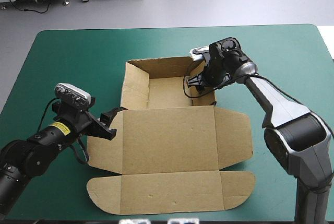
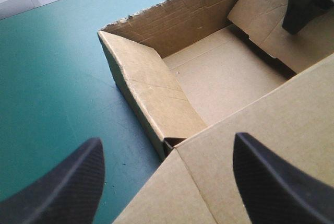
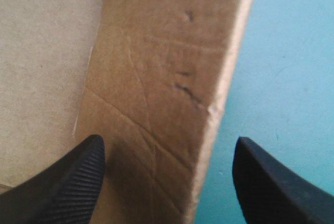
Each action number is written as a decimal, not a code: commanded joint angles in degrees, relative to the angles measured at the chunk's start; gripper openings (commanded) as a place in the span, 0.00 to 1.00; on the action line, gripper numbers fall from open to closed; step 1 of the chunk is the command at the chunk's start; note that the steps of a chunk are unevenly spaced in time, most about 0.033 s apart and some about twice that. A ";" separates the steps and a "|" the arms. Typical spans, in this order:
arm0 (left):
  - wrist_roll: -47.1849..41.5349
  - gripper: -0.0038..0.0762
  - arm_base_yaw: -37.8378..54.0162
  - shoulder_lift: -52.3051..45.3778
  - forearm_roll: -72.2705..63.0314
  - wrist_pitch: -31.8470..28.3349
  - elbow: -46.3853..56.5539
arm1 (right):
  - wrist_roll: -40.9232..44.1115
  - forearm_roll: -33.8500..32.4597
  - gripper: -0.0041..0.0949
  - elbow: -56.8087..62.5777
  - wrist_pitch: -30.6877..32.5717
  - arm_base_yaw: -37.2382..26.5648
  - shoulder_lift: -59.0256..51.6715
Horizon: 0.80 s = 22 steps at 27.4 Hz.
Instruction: Fold the box
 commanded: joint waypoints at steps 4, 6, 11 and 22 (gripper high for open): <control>-0.35 0.67 -0.25 -0.74 -0.58 -2.36 -1.55 | -1.14 -1.32 0.04 -2.23 1.54 -0.18 -3.07; -0.35 0.67 -0.25 -0.74 -0.58 -2.09 -1.55 | -1.57 -1.32 0.03 -2.23 1.54 -0.18 -3.15; -0.35 0.67 -0.25 -0.74 -0.58 -1.13 -1.55 | -2.81 -3.40 0.02 -2.23 2.59 -0.29 -3.15; -0.35 0.67 -0.25 -0.74 -0.58 -0.85 -1.55 | -3.90 -7.67 0.02 -8.08 4.80 -13.40 -3.67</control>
